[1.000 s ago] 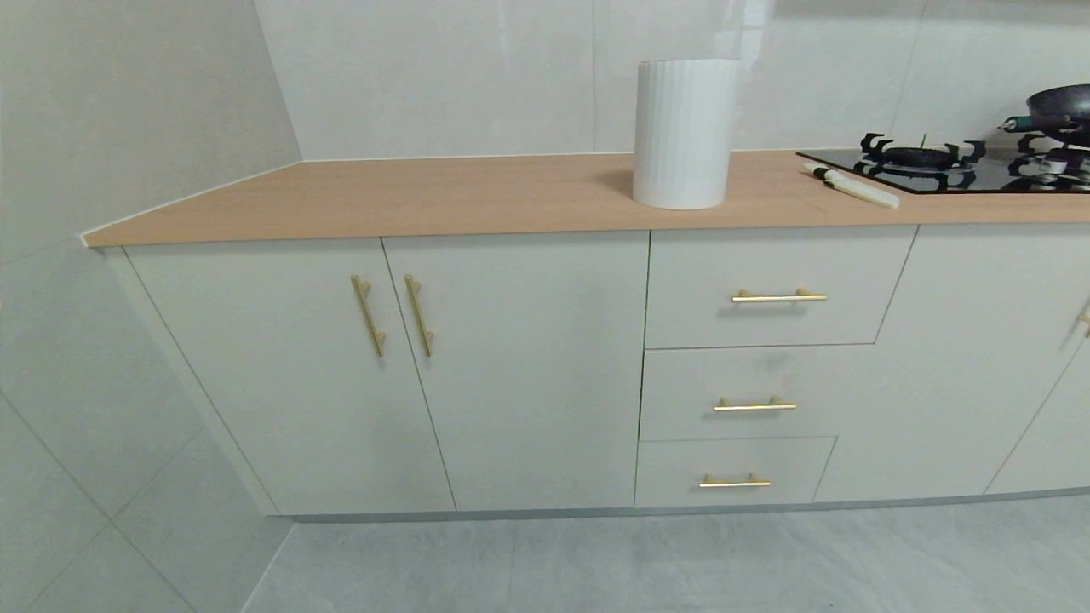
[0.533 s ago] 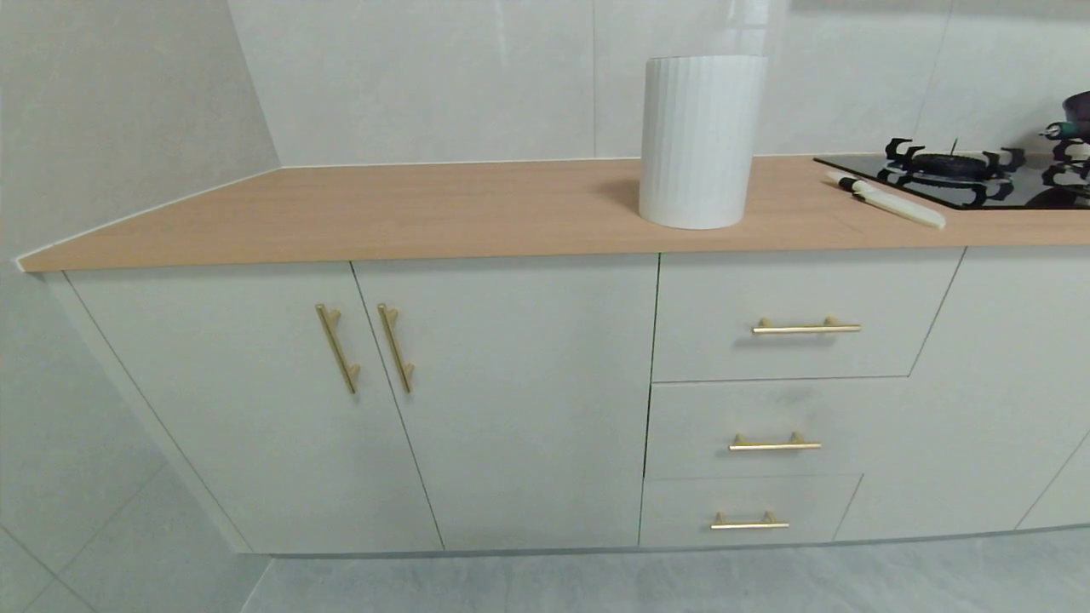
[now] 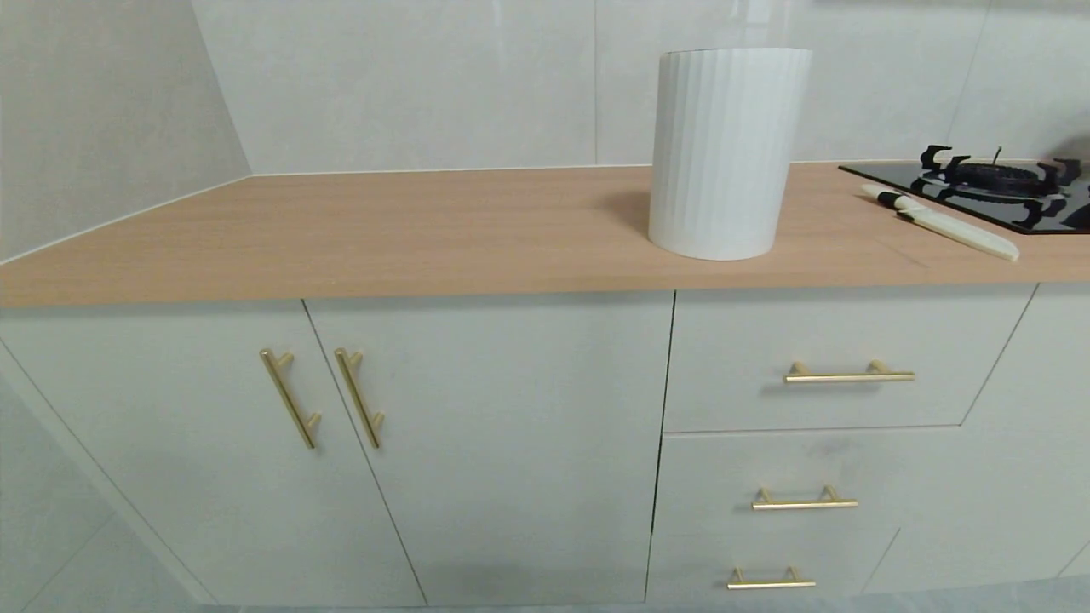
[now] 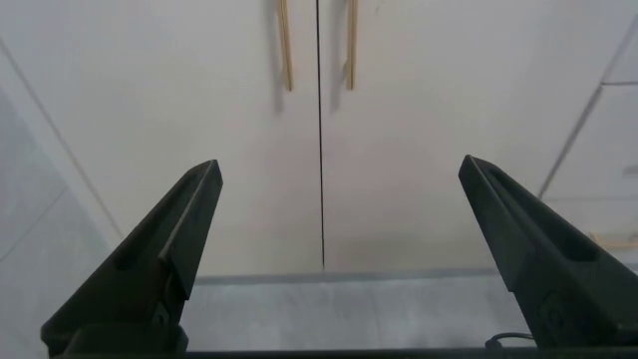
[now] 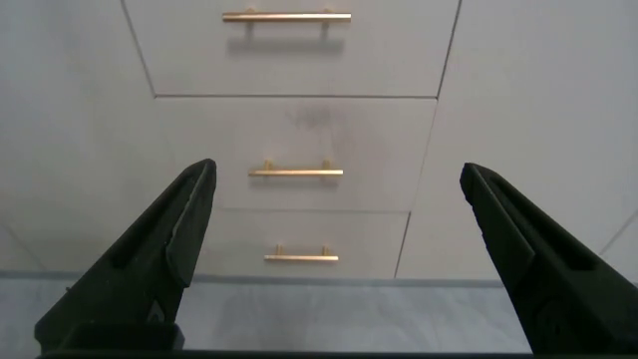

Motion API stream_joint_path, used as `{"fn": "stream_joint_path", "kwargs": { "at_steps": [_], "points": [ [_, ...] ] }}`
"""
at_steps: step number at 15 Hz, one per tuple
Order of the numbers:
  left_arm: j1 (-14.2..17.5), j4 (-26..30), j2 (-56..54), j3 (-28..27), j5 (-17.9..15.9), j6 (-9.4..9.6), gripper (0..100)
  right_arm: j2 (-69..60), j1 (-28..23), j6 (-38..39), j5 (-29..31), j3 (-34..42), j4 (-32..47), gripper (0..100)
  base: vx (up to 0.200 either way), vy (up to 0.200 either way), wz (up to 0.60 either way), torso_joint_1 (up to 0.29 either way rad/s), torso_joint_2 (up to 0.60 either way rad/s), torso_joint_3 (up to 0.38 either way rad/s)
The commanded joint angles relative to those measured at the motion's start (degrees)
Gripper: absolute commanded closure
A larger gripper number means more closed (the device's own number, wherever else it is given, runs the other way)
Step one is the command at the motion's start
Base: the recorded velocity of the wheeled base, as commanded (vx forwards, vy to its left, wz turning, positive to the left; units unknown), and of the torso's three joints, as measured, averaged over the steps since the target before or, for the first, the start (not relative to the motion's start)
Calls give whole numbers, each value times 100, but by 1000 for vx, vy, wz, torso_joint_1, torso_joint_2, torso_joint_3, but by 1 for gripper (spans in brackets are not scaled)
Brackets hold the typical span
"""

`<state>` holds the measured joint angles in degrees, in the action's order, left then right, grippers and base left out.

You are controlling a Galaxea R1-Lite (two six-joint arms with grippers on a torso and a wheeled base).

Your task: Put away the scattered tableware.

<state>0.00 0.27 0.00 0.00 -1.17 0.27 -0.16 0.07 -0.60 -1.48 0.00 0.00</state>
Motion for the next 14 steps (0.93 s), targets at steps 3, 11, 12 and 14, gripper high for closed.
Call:
{"fn": "stream_joint_path", "kwargs": {
  "at_steps": [3,11,12,14],
  "points": [
    [0,0,0,0,-6,0,0,16,1,-2,-2,0,0,0,67,0,0,2,2,1],
    [0,0,0,0,3,-9,0,16,1,-2,-2,0,0,0,0,-25,0,-1,0,0],
    [0,0,0,0,3,-9,0,16,1,-2,-2,0,0,0,0,-200,0,7,-2,7],
    [0,0,0,0,3,-9,0,16,1,-2,-2,0,0,0,0,-200,0,5,2,2]
  ]
}}
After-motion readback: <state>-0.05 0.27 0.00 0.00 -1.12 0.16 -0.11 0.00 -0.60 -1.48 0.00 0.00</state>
